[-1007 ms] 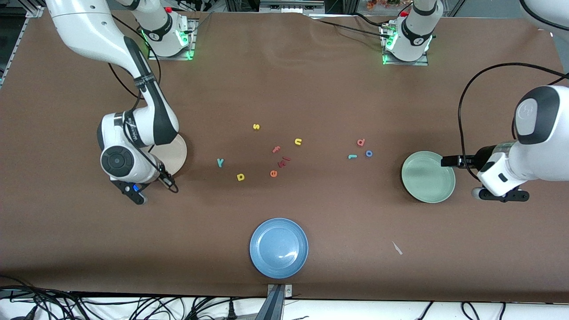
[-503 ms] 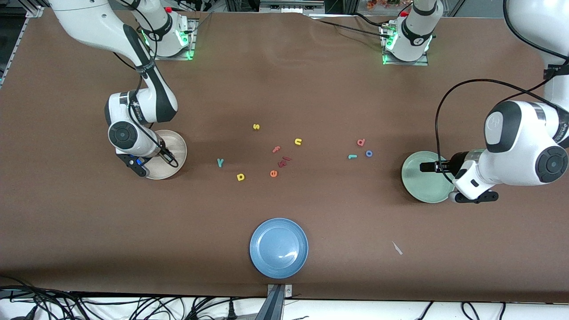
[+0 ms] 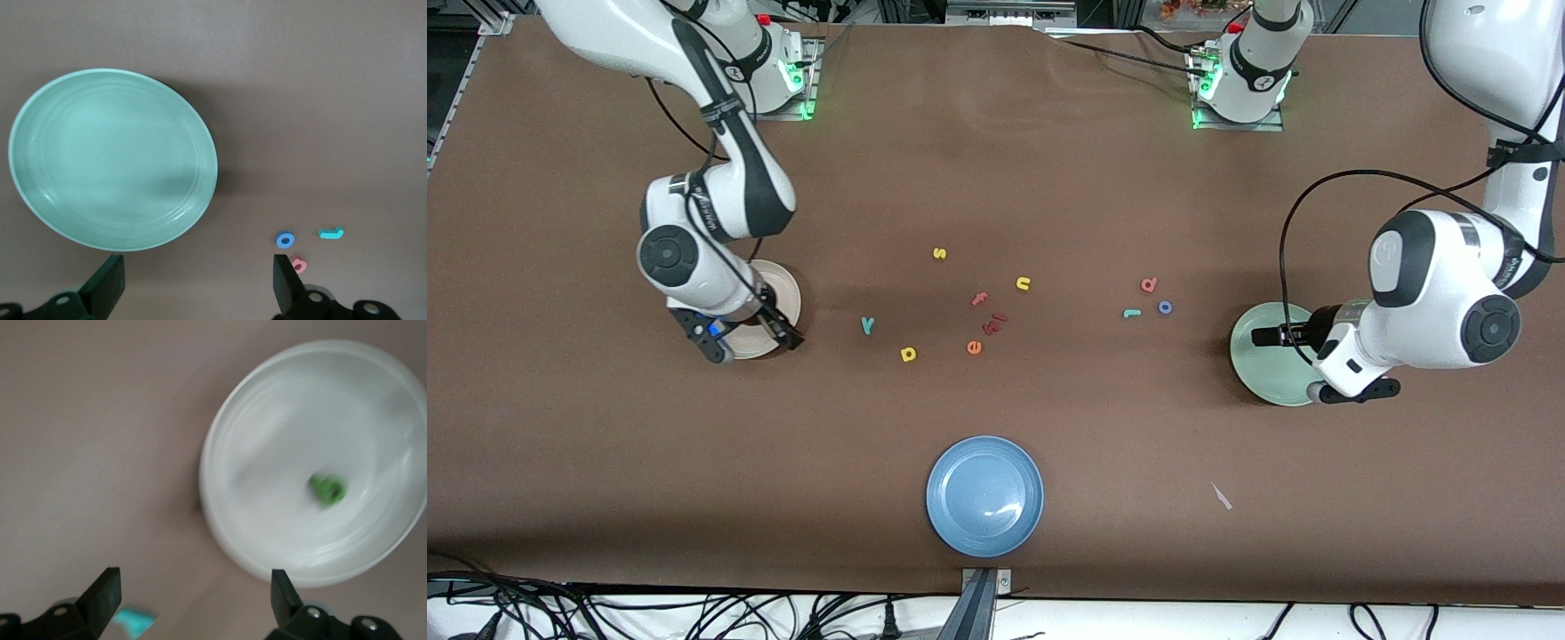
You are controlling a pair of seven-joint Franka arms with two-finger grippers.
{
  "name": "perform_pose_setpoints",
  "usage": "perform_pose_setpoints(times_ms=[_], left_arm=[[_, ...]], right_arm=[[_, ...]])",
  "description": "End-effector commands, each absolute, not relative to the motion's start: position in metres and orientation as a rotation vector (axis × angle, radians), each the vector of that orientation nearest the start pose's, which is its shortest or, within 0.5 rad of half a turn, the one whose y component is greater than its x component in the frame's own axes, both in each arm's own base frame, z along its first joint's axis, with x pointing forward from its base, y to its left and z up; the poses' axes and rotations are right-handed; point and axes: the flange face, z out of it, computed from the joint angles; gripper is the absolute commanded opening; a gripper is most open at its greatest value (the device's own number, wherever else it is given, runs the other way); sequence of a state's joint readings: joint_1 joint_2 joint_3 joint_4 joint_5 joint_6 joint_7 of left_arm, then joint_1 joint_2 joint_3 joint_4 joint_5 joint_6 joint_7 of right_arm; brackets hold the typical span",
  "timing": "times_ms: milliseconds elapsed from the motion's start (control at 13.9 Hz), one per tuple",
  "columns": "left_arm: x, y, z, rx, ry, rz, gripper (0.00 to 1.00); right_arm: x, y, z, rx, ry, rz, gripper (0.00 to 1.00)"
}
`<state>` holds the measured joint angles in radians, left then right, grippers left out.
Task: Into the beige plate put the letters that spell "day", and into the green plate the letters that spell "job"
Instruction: 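Grasp the teal y with the right gripper while the left gripper grasps the blue o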
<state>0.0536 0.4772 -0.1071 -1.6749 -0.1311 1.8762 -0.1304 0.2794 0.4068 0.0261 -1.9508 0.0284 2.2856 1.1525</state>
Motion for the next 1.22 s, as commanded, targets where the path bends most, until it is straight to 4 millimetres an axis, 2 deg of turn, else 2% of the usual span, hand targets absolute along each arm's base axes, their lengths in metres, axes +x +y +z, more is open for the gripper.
perform_pose_setpoints(times_ms=[0,72,144,360,503,647,791,935,1151], left_arm=[[0.634,-0.049,0.301,-3.251,-0.273,0.483,0.98],[0.634,-0.05,0.297,-3.248,-0.284,0.484,0.97],[0.635,-0.051,0.294,-3.246,-0.299,0.483,0.96],[0.636,-0.055,0.285,-3.242,-0.308,0.482,0.96],[0.635,-0.057,0.279,-3.238,-0.314,0.496,0.94],[0.634,-0.064,0.269,-3.23,-0.323,0.51,0.94],[0.634,-0.068,0.257,-3.228,-0.361,0.476,0.94],[0.635,-0.087,0.244,-3.222,-0.409,0.441,0.94],[0.63,-0.128,0.215,-3.184,-0.503,0.444,0.93]], right_arm=[[0.581,0.24,0.249,-2.809,1.437,0.141,0.99],[0.581,0.263,0.24,-2.804,1.436,0.13,0.99],[0.58,0.276,0.232,-2.786,1.47,0.12,0.99],[0.58,0.279,0.207,-2.737,1.565,0.099,0.99],[0.579,0.277,0.198,-2.682,1.679,0.104,0.97],[0.576,0.286,0.188,-2.602,1.787,0.082,0.95],[0.574,0.287,0.18,-2.596,1.813,0.09,0.95],[0.571,0.287,0.173,-2.574,1.863,0.099,0.91],[0.568,0.285,0.168,-2.562,1.897,0.105,0.7]])
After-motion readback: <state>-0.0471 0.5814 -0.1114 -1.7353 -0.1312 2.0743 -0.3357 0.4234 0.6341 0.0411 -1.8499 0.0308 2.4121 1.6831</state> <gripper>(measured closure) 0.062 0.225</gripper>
